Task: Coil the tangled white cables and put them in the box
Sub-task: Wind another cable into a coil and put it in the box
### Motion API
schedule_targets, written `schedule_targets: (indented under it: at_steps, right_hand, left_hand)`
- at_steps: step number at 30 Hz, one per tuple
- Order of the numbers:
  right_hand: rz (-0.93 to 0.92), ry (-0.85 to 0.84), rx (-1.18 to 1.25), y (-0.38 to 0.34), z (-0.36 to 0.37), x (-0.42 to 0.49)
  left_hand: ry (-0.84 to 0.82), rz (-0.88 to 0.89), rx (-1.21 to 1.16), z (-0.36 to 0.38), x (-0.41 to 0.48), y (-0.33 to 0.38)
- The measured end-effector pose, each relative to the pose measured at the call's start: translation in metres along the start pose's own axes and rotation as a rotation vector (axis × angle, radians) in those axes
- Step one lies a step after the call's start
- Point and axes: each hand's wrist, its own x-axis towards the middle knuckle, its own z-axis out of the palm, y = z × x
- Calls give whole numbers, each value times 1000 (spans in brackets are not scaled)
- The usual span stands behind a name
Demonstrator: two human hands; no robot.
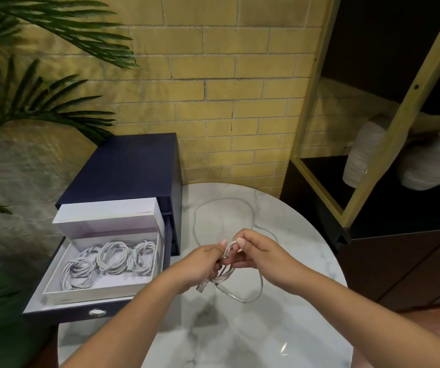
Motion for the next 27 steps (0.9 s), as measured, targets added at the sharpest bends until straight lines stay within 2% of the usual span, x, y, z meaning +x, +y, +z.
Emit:
schedule_targets:
  at_steps: [6, 11, 15, 18, 23, 27]
  right_hand:
    - [131, -6, 248, 0, -6, 0]
    - [174, 42, 366, -5, -16, 1]
    - [164, 46, 372, -6, -19, 0]
    - [101, -5, 200, -7, -19, -1]
    - [-86, -181, -464, -13, -11, -10]
    - [-128, -277, -607, -12, -7, -10]
  left_hand:
    - [-18, -36, -48, -2, -3, 2]
    - [-113, 25, -422, -7, -3, 0]
    - [-150, 132, -278, -13, -7, -2]
    - [-51, 190, -111, -13, -8, -3]
    - [164, 194, -75, -2, -2, -1]
    - [197, 174, -47, 1, 1, -1]
